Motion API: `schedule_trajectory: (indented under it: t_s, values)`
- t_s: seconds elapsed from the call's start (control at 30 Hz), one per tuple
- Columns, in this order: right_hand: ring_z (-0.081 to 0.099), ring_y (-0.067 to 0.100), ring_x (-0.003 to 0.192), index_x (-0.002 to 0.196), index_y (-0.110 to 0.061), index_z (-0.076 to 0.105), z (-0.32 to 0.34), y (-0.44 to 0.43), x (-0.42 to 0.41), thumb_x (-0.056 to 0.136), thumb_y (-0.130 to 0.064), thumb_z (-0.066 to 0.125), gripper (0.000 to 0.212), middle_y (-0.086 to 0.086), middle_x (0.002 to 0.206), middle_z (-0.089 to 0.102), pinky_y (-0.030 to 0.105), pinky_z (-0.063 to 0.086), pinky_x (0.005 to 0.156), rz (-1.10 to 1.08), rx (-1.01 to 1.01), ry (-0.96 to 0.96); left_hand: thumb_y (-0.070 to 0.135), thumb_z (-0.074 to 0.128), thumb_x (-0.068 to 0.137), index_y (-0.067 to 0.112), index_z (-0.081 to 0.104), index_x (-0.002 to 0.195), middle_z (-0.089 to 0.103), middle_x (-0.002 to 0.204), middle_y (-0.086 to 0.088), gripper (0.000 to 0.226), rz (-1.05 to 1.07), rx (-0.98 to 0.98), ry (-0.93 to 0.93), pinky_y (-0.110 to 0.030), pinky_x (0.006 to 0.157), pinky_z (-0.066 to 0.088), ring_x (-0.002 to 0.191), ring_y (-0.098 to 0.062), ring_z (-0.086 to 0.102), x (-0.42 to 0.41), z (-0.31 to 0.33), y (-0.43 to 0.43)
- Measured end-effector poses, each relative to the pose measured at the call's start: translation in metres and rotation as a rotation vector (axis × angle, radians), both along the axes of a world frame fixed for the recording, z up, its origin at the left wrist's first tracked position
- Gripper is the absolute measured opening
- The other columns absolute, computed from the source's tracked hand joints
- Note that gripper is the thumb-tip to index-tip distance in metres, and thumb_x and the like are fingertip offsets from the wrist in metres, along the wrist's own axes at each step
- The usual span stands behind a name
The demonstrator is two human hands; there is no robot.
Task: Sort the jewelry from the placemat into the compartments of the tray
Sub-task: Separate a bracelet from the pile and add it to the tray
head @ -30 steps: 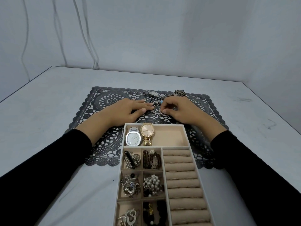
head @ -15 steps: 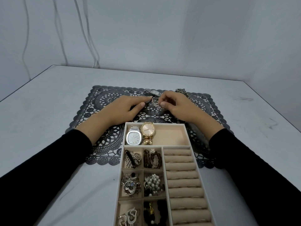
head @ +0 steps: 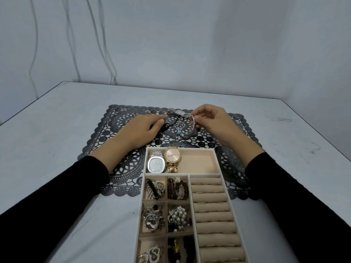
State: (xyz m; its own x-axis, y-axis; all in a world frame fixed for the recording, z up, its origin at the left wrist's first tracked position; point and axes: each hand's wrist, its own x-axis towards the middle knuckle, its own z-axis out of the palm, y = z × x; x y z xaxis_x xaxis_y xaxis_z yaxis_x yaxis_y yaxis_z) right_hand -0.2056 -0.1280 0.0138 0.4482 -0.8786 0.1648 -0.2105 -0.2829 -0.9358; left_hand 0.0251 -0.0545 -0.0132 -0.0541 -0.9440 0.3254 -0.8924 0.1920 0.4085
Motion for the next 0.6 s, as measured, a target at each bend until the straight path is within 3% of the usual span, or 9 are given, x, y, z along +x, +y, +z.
schedule_trajectory:
  t_s: [0.23, 0.4, 0.53, 0.6]
  values:
    - [0.056, 0.003, 0.066, 0.092, -0.02, 0.071, -0.003, -0.0018, -0.0025, 0.085, -0.014, 0.07, 0.009, -0.013, 0.076, 0.064, 0.015, 0.049, 0.068, -0.106, -0.099, 0.137, 0.031, 0.041, 0.103, 0.024, 0.056, 0.136, 0.066, 0.127, -0.004, 0.037, 0.004, 0.01, 0.009, -0.025, 0.088, 0.04, 0.113, -0.02, 0.06, -0.0001, 0.0006, 0.0007]
    - [0.06, 0.006, 0.064, 0.093, -0.011, 0.064, 0.0009, -0.0001, -0.0042, 0.091, -0.008, 0.061, 0.005, 0.002, 0.082, 0.067, 0.012, 0.044, 0.054, -0.089, -0.024, 0.096, 0.031, 0.041, 0.103, 0.024, 0.056, 0.137, 0.067, 0.125, -0.003, 0.037, -0.004, 0.008, 0.005, -0.023, 0.083, 0.037, 0.104, -0.017, 0.061, -0.0004, 0.0012, 0.0014]
    - [0.063, 0.005, 0.063, 0.094, -0.007, 0.063, 0.0032, 0.0011, -0.0057, 0.091, -0.002, 0.059, 0.008, 0.005, 0.081, 0.067, 0.01, 0.047, 0.056, -0.025, 0.052, 0.017, 0.034, 0.043, 0.103, 0.026, 0.056, 0.136, 0.064, 0.13, 0.001, 0.037, -0.038, 0.004, -0.005, -0.022, 0.087, 0.039, 0.111, -0.014, 0.061, -0.0005, 0.0029, 0.0012]
    - [0.064, 0.008, 0.066, 0.094, -0.006, 0.064, 0.0029, 0.0013, -0.0049, 0.091, 0.0, 0.059, 0.009, 0.008, 0.083, 0.067, 0.01, 0.047, 0.055, 0.004, 0.108, -0.03, 0.036, 0.046, 0.101, 0.028, 0.057, 0.135, 0.068, 0.123, 0.0, 0.036, -0.048, -0.007, 0.015, -0.022, 0.082, 0.04, 0.102, -0.011, 0.063, -0.003, 0.0066, 0.0016]
